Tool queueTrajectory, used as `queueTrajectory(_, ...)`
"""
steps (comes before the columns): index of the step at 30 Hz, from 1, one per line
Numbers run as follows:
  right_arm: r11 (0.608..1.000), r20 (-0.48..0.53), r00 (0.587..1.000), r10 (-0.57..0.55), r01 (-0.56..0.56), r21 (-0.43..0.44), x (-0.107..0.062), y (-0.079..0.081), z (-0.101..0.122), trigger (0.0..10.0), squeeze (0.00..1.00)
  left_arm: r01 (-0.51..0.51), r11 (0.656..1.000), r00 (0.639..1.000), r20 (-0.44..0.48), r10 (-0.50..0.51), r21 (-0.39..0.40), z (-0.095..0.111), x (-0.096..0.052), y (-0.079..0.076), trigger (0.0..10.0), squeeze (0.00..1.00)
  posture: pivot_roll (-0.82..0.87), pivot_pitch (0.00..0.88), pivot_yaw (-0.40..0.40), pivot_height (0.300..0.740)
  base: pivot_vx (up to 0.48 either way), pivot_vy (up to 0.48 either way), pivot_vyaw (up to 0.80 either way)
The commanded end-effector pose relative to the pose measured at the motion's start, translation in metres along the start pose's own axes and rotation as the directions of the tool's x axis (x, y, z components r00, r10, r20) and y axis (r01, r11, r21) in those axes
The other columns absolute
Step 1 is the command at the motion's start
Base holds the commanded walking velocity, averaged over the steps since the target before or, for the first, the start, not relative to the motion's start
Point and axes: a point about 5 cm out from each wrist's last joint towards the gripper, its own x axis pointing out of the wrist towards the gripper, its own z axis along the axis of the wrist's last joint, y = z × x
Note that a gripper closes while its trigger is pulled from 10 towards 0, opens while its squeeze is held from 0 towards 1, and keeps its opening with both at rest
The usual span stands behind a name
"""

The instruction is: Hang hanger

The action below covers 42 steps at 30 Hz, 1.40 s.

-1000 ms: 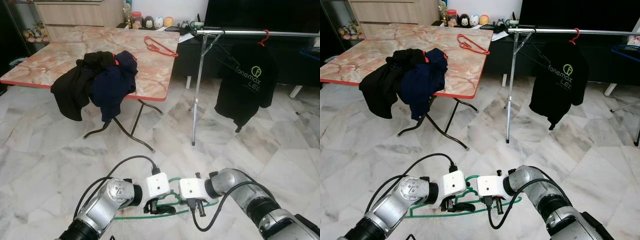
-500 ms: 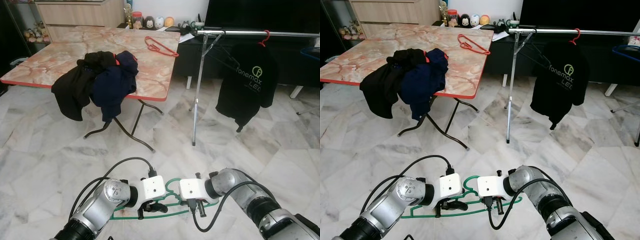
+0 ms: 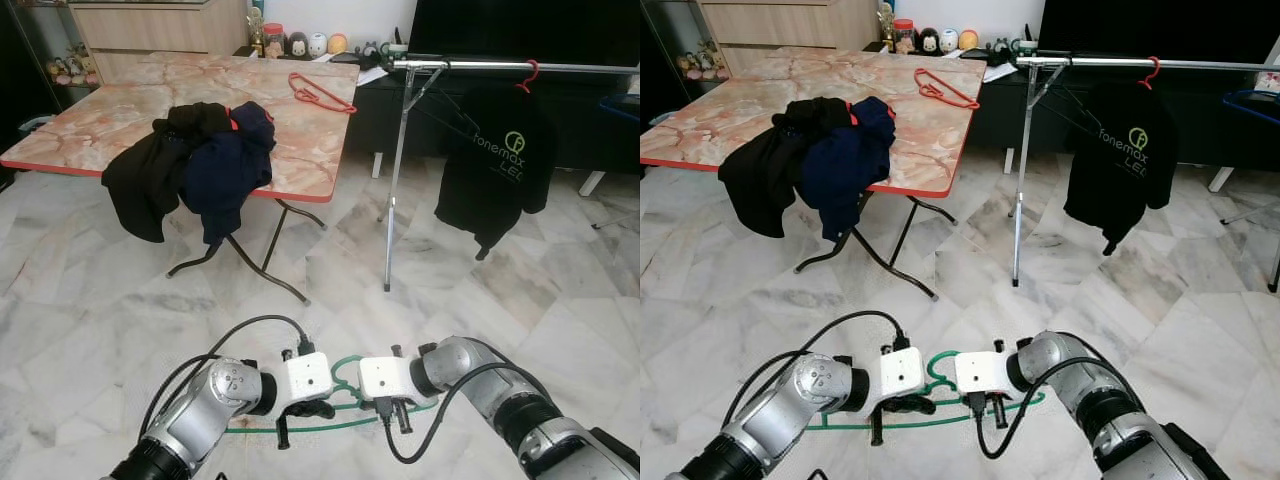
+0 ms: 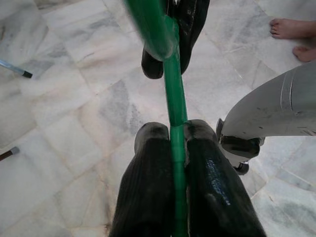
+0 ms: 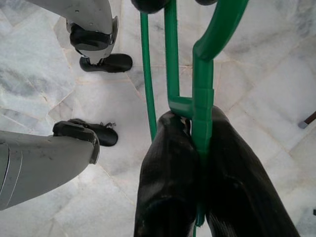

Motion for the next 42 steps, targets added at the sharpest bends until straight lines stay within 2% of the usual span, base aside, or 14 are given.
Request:
queueTrajectory(1,1.000,0.008,1.000,-0.012,0.012,-0.017,-0.005,-0.006,0.003,10.0,0.00,0.012,1.000,1.000,-0.018,-0.012,0.007,-0.001,0.001,-0.002,0.0,0.00,0.02,0.000,-0.048,0.740,0.000,0.000,0.00)
queueTrajectory(5,1.000,0.017,1.000,-0.002,0.002,-0.001,-0.005,-0.006,0.004,10.0,0.00,0.010,1.000,1.000,-0.020,-0.010,0.008,-0.001,0.000,0.000,0.0,0.00,0.02,0.000,-0.048,0.740,0.000,0.000,0.00)
queueTrajectory(6,1.000,0.023,1.000,0.009,-0.009,0.005,-0.005,-0.005,0.004,10.0,0.09,0.009,1.000,1.000,-0.021,-0.009,0.008,-0.001,0.000,0.000,0.0,0.00,0.02,0.000,-0.048,0.740,0.000,0.000,0.00)
queueTrajectory(7,1.000,0.031,0.999,0.024,-0.025,0.010,-0.005,-0.004,0.005,10.0,0.61,0.007,1.000,1.000,-0.022,-0.007,0.007,-0.001,0.000,0.001,0.0,0.00,0.02,0.000,-0.049,0.740,0.000,0.000,0.00)
queueTrajectory(8,1.000,0.031,0.999,0.024,-0.025,0.010,-0.005,-0.004,0.005,10.0,0.61,0.007,1.000,1.000,-0.022,-0.007,0.007,-0.001,0.000,0.001,0.0,0.00,0.02,0.000,-0.049,0.740,0.000,0.000,0.00)
queueTrajectory(9,0.999,0.036,0.999,0.035,-0.036,0.015,-0.005,-0.003,0.005,10.0,0.80,0.006,1.000,1.000,-0.023,-0.005,0.006,-0.001,-0.001,0.001,0.0,0.00,0.02,0.000,-0.049,0.740,0.000,0.000,0.00)
queueTrajectory(12,0.998,0.030,0.998,0.055,-0.055,0.023,-0.008,-0.001,0.000,10.0,1.00,-0.005,1.000,1.000,-0.027,0.005,0.000,-0.004,-0.004,0.004,0.0,0.00,0.02,0.000,-0.051,0.740,0.000,0.000,0.00)
queueTrajectory(25,0.991,-0.035,0.998,0.061,-0.056,0.118,-0.026,0.007,-0.030,10.0,1.00,-0.051,0.998,0.997,-0.057,0.049,-0.031,-0.016,-0.021,0.011,0.0,0.00,0.03,0.000,-0.054,0.740,0.000,0.000,0.00)
queueTrajectory(34,0.912,-0.086,0.981,-0.175,0.194,0.360,-0.056,0.013,-0.072,10.0,1.00,-0.161,0.976,0.982,-0.122,0.144,-0.149,-0.051,-0.057,0.010,0.0,0.00,0.02,0.000,-0.051,0.740,0.000,0.000,0.00)
queueTrajectory(35,0.866,-0.139,0.953,-0.269,0.302,0.398,-0.060,0.011,-0.080,10.0,0.00,-0.189,0.968,0.975,-0.147,0.166,-0.166,-0.059,-0.064,0.011,0.0,0.00,0.02,0.000,-0.051,0.740,0.000,0.000,0.00)
queueTrajectory(38,0.665,-0.322,0.821,-0.471,0.571,0.482,-0.071,0.012,-0.105,10.0,0.00,-0.293,0.932,0.944,-0.220,0.246,-0.215,-0.081,-0.086,0.013,0.0,0.00,0.01,0.000,-0.044,0.740,0.000,0.000,0.00)
queueTrajectory(39,0.547,-0.385,0.773,-0.505,0.631,0.550,-0.069,0.023,-0.117,10.0,0.00,-0.363,0.897,0.917,-0.270,0.294,-0.253,-0.097,-0.097,0.010,3.3,0.00,0.01,0.000,-0.044,0.740,0.000,0.000,0.00)
queueTrajectory(41,0.503,-0.396,0.769,-0.502,0.632,0.590,-0.064,0.032,-0.121,10.0,0.00,-0.397,0.879,0.899,-0.305,0.314,-0.265,-0.107,-0.101,0.007,4.7,0.00,0.01,0.000,-0.039,0.740,0.000,0.000,0.00)
queueTrajectory(42,0.464,-0.398,0.771,-0.497,0.624,0.629,-0.056,0.041,-0.123,10.0,0.00,-0.446,0.850,0.872,-0.350,0.342,-0.281,-0.119,-0.104,0.004,10.0,0.00,0.01,0.000,-0.036,0.740,0.000,0.000,0.00)
